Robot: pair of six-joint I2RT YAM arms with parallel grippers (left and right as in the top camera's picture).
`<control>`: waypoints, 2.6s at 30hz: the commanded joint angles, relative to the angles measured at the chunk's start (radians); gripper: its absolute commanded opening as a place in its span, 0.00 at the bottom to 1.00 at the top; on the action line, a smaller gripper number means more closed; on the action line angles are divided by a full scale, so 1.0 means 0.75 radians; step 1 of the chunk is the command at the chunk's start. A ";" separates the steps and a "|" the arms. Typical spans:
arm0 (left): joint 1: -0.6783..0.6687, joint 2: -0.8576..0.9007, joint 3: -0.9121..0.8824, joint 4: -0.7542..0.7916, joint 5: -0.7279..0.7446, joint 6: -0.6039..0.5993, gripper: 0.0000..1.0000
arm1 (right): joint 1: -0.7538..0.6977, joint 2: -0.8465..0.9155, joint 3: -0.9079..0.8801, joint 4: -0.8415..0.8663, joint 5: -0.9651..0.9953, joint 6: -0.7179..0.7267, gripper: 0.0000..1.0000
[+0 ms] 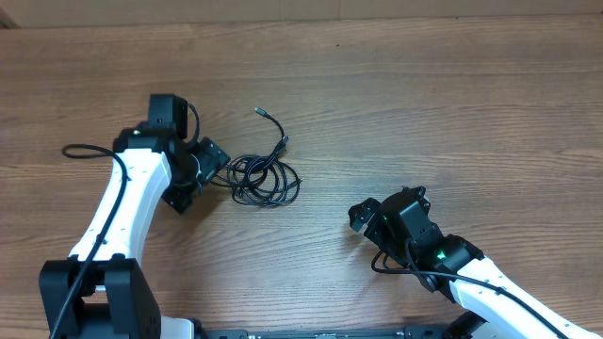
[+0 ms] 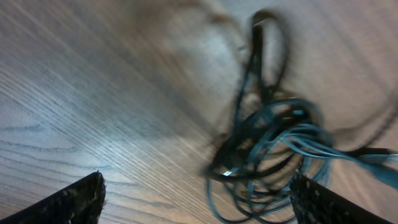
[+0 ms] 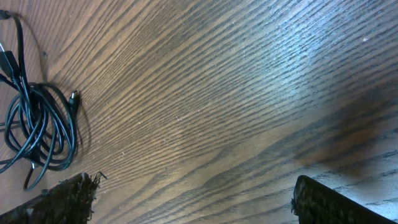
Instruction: Untangle cables
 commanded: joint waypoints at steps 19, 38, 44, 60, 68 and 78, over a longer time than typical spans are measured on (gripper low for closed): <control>-0.053 -0.108 -0.002 0.050 0.389 0.460 0.04 | -0.003 0.003 0.009 0.288 -0.496 -0.017 1.00; -0.500 -0.508 0.117 0.168 0.503 0.001 0.04 | 0.002 0.003 0.009 0.532 -0.546 0.602 0.73; -0.586 -0.508 0.117 0.205 0.502 -0.082 0.04 | 0.001 0.004 0.009 0.533 -0.499 0.682 0.46; -0.369 -0.622 0.212 0.328 0.487 0.210 0.04 | -0.115 0.001 0.009 0.040 -0.095 0.065 0.04; -0.213 -0.647 0.212 0.244 0.292 0.253 0.04 | -0.360 -0.079 0.011 -0.208 -0.053 -0.041 0.04; -0.158 -0.613 0.208 0.126 0.282 0.248 0.19 | -0.434 -0.156 0.012 0.117 -0.769 -0.500 0.04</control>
